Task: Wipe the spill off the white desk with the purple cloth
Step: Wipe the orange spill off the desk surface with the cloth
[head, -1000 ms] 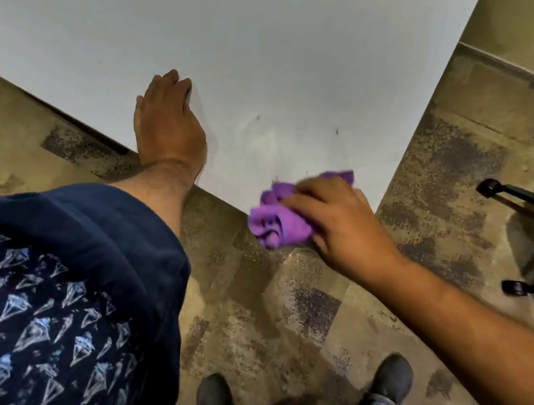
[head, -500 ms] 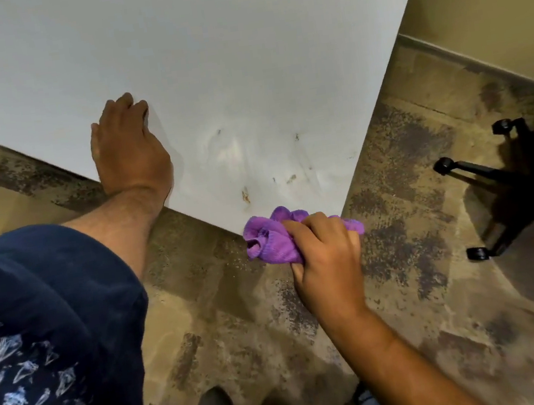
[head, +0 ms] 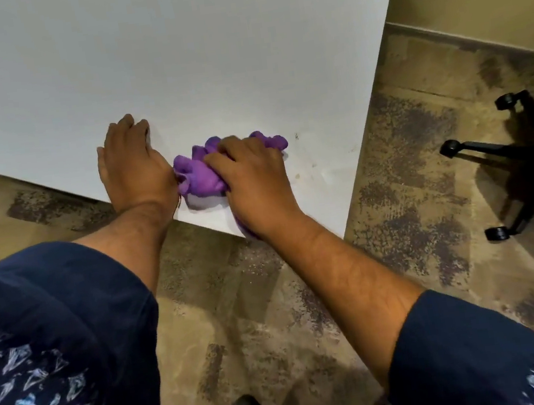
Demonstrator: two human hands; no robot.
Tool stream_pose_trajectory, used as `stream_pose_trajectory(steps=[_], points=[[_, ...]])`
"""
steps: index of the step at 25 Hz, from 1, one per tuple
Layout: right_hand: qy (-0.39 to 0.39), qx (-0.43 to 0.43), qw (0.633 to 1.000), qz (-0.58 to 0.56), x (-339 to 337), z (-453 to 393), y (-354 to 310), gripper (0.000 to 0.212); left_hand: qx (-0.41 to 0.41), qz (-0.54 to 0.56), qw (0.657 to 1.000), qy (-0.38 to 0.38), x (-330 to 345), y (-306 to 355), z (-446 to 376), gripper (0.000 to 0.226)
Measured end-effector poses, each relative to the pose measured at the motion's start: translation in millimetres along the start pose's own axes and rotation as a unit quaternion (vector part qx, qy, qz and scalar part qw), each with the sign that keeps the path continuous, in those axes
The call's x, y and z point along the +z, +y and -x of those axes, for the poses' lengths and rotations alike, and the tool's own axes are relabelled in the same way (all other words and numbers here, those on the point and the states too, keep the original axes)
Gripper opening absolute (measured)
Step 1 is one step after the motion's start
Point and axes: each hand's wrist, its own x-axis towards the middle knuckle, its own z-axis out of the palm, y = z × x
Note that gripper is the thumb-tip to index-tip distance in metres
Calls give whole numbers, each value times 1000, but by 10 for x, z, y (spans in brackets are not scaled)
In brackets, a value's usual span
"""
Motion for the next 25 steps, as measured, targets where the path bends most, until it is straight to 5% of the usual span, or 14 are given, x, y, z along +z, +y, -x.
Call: stream_pose_trajectory(steps=[6, 11, 16, 20, 23, 25], points=[[-113, -185, 974, 72, -541, 1182, 775, 55, 0, 29, 1000, -4, -29, 8, 63, 45], [-80, 22, 985, 152, -832, 565, 1323, 61, 0, 31, 1000, 1, -19, -1, 88, 46], [-5, 150, 989, 5, -500, -126, 797, 65, 5, 33, 999, 6, -1, -15, 91, 46], [-78, 2, 997, -27, -224, 493, 213, 57, 5, 31, 1000, 0, -25, 8, 52, 44], [-165, -102, 981, -5, -365, 959, 516, 64, 13, 32, 999, 0, -30, 26, 82, 45], [-172, -97, 980, 36, -532, 1046, 771, 66, 21, 29, 999, 1, -27, 9, 85, 46]])
